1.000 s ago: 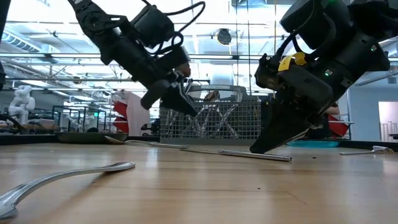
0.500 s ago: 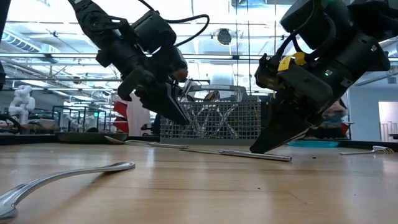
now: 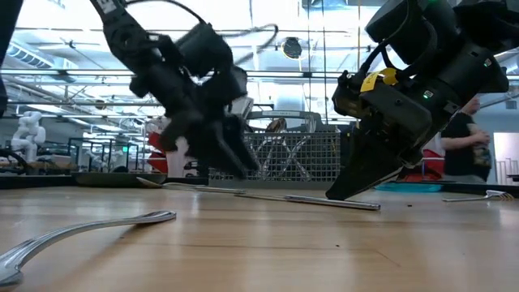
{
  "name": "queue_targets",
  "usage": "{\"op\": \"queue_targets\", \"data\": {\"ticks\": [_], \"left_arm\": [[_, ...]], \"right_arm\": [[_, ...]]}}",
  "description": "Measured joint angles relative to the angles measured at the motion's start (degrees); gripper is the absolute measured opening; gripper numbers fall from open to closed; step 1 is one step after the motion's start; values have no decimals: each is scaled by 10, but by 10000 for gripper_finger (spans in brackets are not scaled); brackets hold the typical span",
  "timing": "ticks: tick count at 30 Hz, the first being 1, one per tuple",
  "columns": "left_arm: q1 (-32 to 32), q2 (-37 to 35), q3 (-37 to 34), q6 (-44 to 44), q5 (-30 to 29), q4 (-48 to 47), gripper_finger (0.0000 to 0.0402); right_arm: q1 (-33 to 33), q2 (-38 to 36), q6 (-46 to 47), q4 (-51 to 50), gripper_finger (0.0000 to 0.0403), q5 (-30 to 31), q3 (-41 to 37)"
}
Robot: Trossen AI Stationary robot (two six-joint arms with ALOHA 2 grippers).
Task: Sort silverware
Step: Put the knife into the silverware basket
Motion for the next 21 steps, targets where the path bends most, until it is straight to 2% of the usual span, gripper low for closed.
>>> {"op": "queue_targets", "data": {"ticks": [4,11,14,18,21], "left_arm": [[0,40,0,18,-12,6,294],[1,87,2,90,-8,64,297],[6,115,5,114,19,73,293],[10,137,6,114,37,97,255],[10,151,5,114,39,125,195]], "right_arm": [[0,0,-1,2,0,0,0],[0,0,-2,4,0,0,-1],[0,1,-2,7,0,0,-1],[1,1,-3,8,0,0,-1],[1,2,-15,16,0,-2,-2]]}}
